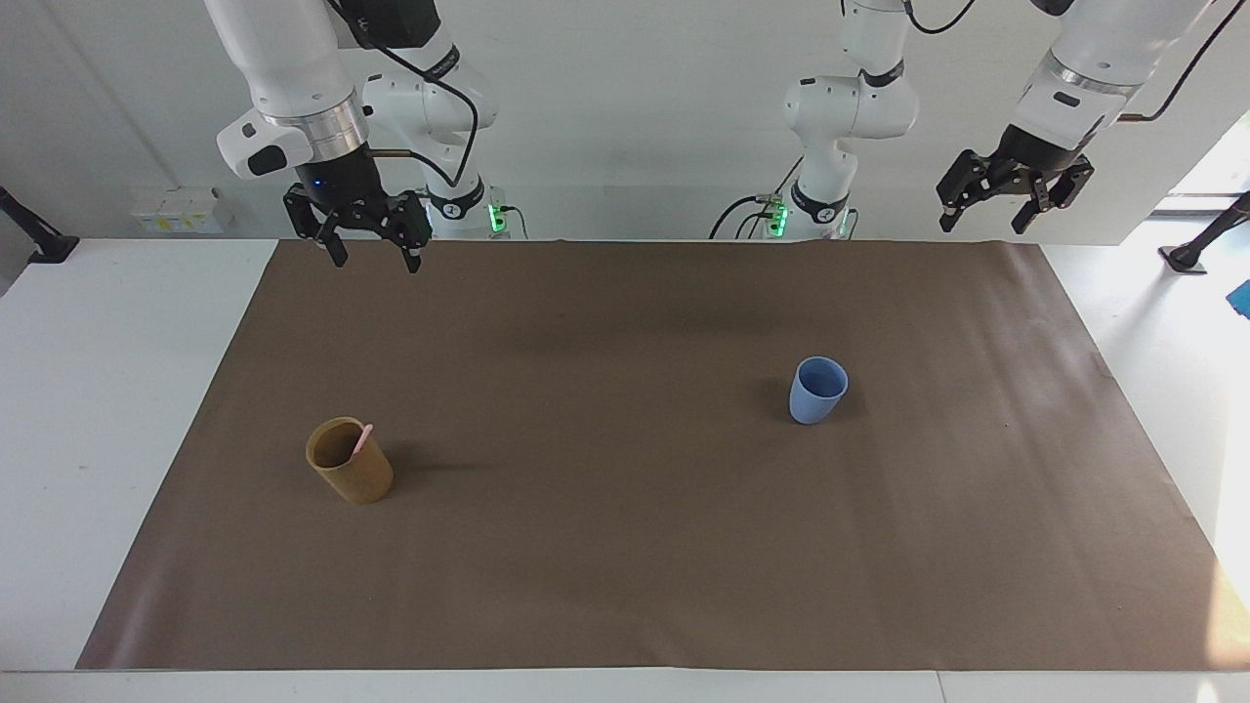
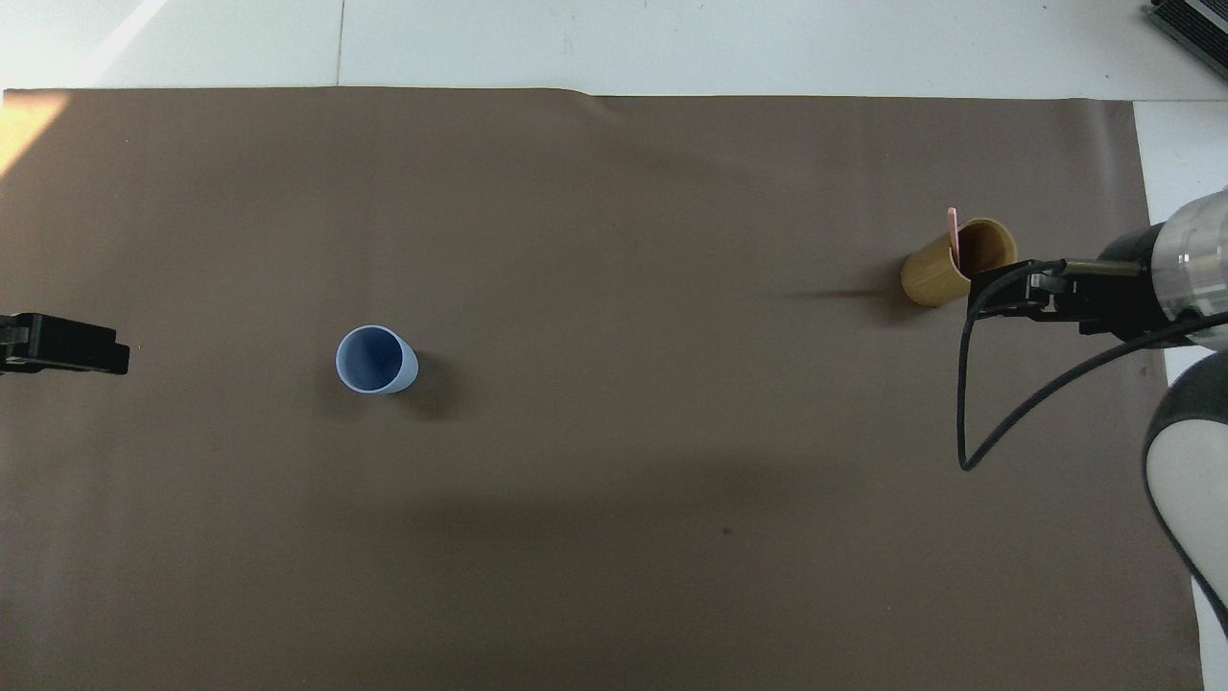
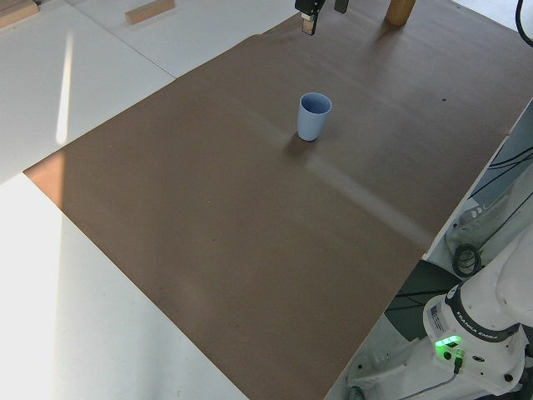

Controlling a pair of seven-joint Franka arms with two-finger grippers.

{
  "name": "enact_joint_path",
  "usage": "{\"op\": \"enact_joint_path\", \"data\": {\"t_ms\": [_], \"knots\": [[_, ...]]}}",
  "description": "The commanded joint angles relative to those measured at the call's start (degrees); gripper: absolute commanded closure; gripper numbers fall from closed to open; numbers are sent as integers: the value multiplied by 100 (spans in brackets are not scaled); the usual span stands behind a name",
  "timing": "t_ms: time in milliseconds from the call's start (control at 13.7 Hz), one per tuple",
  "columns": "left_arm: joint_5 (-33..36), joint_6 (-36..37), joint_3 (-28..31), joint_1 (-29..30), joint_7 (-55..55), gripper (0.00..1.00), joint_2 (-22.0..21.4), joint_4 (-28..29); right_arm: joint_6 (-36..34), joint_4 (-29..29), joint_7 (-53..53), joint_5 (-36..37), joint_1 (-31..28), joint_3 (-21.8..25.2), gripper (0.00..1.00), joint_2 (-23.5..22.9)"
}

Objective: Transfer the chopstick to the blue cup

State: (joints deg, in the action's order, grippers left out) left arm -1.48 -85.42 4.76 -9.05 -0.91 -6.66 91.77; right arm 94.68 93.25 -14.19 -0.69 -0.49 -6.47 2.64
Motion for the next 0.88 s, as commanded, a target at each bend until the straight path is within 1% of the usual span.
{"op": "enact_joint_path", "data": {"t_ms": [0,805], "knots": [[25,149,-63,123,126,0,60,-124,33,176,144,-10,-83,-12,0,149],[-1,27,-63,114,39,0,51,-45,24,167,171,-10,-110,-21,0,140]]}}
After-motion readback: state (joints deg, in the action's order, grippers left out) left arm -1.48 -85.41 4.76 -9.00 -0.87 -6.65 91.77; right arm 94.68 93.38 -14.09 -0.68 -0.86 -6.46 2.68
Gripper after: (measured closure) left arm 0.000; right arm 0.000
